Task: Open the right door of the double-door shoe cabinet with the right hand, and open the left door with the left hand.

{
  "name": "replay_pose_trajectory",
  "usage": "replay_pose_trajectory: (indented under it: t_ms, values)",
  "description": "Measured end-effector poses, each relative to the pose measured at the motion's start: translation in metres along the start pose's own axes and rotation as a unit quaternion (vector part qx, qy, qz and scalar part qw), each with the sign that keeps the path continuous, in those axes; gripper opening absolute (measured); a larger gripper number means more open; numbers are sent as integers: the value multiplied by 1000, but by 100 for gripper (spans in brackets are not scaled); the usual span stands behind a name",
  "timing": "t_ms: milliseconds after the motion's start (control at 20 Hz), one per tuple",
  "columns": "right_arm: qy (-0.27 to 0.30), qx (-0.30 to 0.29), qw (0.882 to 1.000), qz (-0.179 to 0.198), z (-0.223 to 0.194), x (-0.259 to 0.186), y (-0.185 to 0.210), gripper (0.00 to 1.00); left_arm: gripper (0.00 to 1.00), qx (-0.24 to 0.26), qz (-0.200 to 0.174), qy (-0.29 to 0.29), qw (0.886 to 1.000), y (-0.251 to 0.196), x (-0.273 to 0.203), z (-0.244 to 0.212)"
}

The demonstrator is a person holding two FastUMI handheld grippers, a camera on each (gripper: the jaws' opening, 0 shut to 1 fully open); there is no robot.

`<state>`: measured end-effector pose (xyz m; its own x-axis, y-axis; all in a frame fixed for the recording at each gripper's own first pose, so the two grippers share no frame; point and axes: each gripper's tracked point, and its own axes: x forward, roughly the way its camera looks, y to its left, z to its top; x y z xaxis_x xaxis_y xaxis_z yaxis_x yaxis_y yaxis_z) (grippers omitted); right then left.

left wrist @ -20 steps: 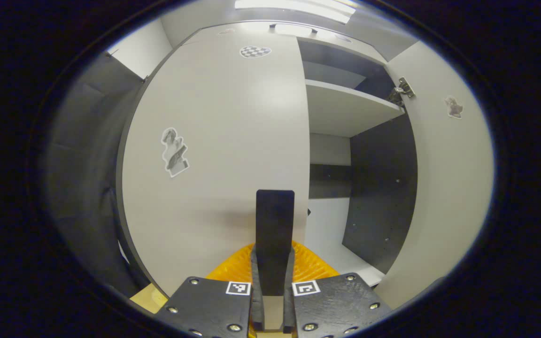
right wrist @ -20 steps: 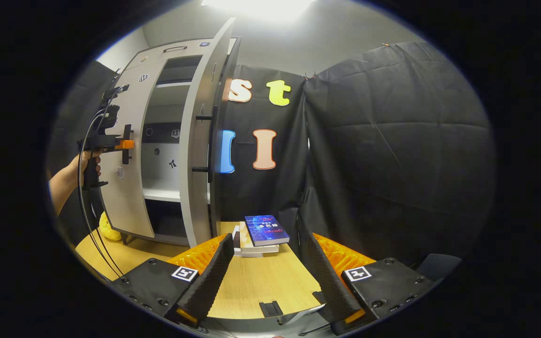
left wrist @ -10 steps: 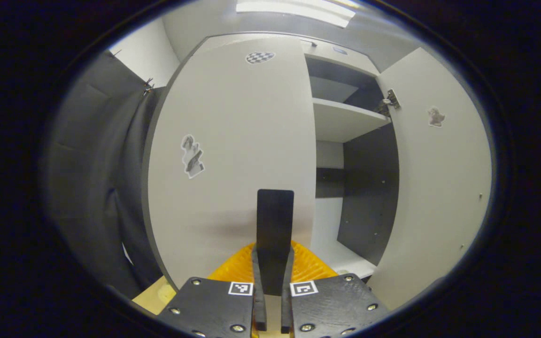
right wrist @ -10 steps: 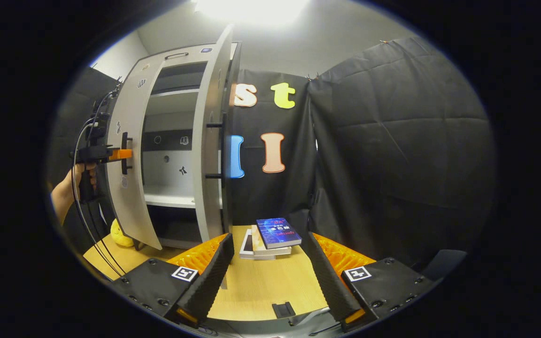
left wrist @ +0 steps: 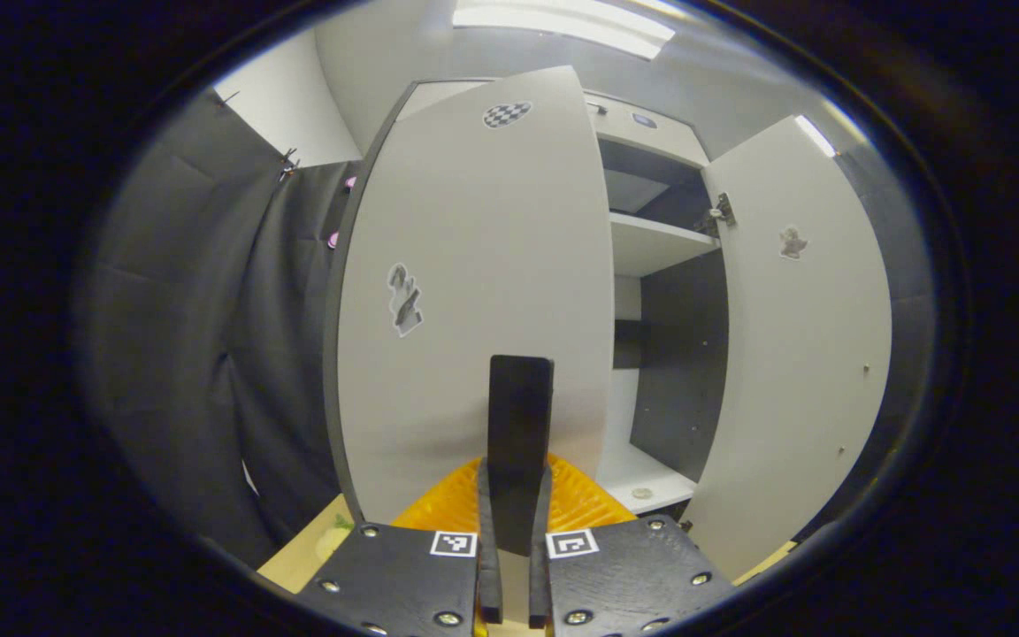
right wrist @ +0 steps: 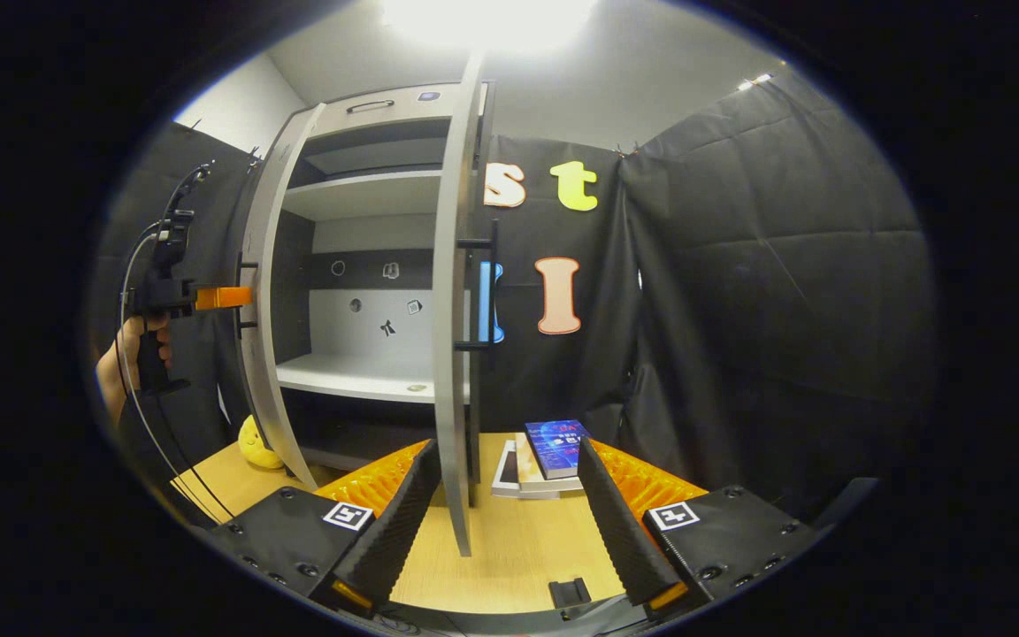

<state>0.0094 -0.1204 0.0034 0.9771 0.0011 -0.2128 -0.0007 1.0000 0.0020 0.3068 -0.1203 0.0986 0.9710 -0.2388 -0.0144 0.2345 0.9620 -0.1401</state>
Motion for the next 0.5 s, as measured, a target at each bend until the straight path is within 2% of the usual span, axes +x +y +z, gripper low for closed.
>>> replay_pose_trajectory:
  t_ms: [200, 500]
  values:
    - [-12, 2, 1000, 26, 8, 6, 22, 97, 16, -2, 6, -3, 1000, 8, 0, 5]
    - [-15, 6, 998, 59, 10, 19, 58, 96, 13, 4, 12, -5, 1000, 13, -4, 4]
